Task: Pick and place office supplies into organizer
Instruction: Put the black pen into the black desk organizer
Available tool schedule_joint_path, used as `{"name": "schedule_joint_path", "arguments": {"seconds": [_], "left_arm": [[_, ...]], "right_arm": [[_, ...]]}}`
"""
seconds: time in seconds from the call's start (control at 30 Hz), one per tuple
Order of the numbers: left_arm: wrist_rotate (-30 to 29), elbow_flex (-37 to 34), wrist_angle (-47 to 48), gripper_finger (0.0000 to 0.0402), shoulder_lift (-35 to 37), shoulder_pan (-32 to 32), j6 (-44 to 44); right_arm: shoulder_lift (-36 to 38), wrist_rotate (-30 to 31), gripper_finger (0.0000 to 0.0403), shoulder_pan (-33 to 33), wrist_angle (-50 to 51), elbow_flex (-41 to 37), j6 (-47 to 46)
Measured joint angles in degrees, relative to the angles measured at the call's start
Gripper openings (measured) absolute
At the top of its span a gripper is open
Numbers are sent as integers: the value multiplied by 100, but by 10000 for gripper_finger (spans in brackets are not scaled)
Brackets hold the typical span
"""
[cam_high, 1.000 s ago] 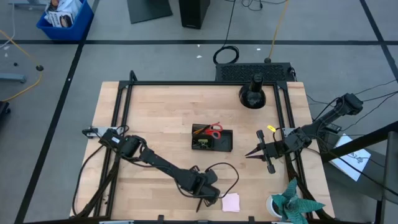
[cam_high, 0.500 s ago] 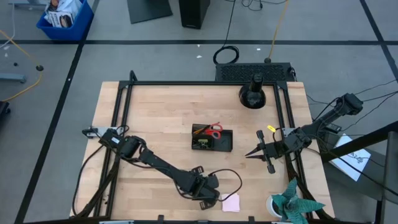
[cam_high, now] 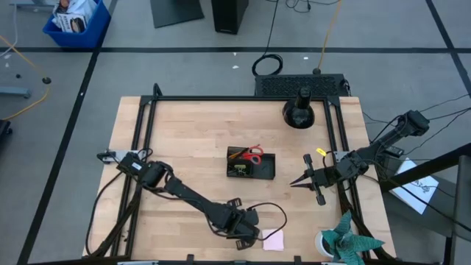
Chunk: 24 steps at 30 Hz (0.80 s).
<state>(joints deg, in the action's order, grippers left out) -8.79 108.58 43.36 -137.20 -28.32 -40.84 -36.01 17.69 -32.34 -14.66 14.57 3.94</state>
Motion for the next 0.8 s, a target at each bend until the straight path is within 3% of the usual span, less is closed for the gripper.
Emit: {"name": "schedule_joint_path", "arguments": {"seconds": [0.33,0.5,0.8], "left_arm": [[-212,-25,269,208,353,-23,-296],[138,-22,533,199,361,-37,-743],[58,-450,-44,153,366,-106,-1037]], "right_arm": [[0,0,20,-2,-2,0,-8],[0,0,20,-1,-4,0,-8],[0,7,20,-2,-15,0,-26]]}}
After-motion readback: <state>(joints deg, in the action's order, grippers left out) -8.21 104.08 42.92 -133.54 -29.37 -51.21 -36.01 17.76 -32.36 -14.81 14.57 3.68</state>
